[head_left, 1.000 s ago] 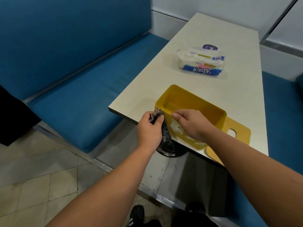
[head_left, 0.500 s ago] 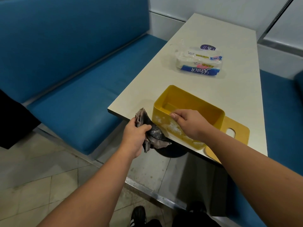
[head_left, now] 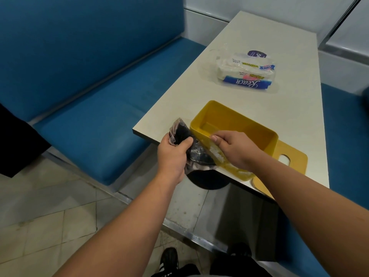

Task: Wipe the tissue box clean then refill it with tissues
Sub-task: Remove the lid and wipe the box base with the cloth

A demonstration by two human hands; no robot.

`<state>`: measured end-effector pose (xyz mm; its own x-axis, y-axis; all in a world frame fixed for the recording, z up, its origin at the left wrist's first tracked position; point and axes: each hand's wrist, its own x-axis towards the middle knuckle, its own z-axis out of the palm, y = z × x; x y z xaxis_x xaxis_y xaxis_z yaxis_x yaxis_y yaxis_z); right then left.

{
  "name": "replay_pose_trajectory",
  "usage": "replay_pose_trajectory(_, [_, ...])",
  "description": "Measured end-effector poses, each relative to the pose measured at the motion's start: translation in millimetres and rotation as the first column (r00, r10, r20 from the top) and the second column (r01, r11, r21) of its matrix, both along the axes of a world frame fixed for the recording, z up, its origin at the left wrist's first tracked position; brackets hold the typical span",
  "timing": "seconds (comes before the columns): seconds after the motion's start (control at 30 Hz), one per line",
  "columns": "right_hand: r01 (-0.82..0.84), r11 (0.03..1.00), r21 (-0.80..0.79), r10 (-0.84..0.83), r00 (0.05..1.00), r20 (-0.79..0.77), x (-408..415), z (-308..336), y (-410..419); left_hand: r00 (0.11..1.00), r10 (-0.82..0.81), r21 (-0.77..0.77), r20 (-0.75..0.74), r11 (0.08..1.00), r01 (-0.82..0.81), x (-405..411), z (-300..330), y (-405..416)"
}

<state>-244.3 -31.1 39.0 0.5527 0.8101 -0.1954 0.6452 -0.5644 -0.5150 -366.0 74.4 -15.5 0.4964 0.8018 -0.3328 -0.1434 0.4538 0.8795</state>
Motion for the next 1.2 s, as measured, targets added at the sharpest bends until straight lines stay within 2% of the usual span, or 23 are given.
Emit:
replay_pose_trajectory(0.17, [0.000,1.000,0.001,0.000,1.000,-0.002,-1.0,0.7,0.3,0.990,0.069,0.009,-0.125,0.998,-0.068,10.8,2.4,15.2])
replay_pose_trajectory(0.33, [-0.011,1.000,0.001,0.011,1.000,-0.009,-0.6,0.4,0.1,0.996,0.038,0.056,-0.084,0.998,-0.033,12.8,-1.2,12.1])
replay_pose_trajectory(0.47, [-0.006,1.000,0.003,0.006,1.000,-0.017,-0.4,1.4,0.1,0.946,0.055,0.152,-0.321,0.988,-0.006,1.4,-17.4,19.2])
replay_pose_trajectory(0.57, [-0.005,1.000,-0.004,0.005,1.000,-0.019,-0.3,2.3,0.0,0.920,0.043,0.148,-0.389,0.989,0.016,-7.7,-28.6,20.7])
replay_pose_trajectory(0.67, [-0.006,1.000,-0.007,0.005,1.000,-0.020,-1.2,2.3,0.7,0.883,0.016,0.208,-0.469,0.974,0.092,-5.8,-31.5,14.5])
replay_pose_trajectory(0.77, [-0.009,1.000,-0.006,0.009,1.000,-0.015,-1.7,2.4,0.8,0.836,0.075,0.312,-0.544,0.942,0.119,3.4,-24.8,11.1])
replay_pose_trajectory(0.83, [-0.014,1.000,-0.005,0.014,1.000,-0.011,-2.0,1.9,0.3,0.808,0.097,0.331,-0.582,0.935,0.126,9.6,-18.9,12.8])
replay_pose_trajectory(0.9, [-0.015,1.000,0.002,0.015,1.000,-0.008,-2.4,2.9,0.1,0.809,0.089,0.307,-0.582,0.945,0.117,13.8,-11.9,17.4])
replay_pose_trajectory(1.03, [-0.017,1.000,0.004,0.017,1.000,-0.009,-2.0,4.0,0.5,0.897,0.080,0.332,-0.434,0.940,0.077,12.1,-4.5,25.2])
replay_pose_trajectory(1.2, [-0.016,1.000,0.001,0.016,1.000,-0.005,-3.8,5.7,0.8,0.904,0.038,0.326,-0.425,0.938,0.114,6.7,-6.4,24.3])
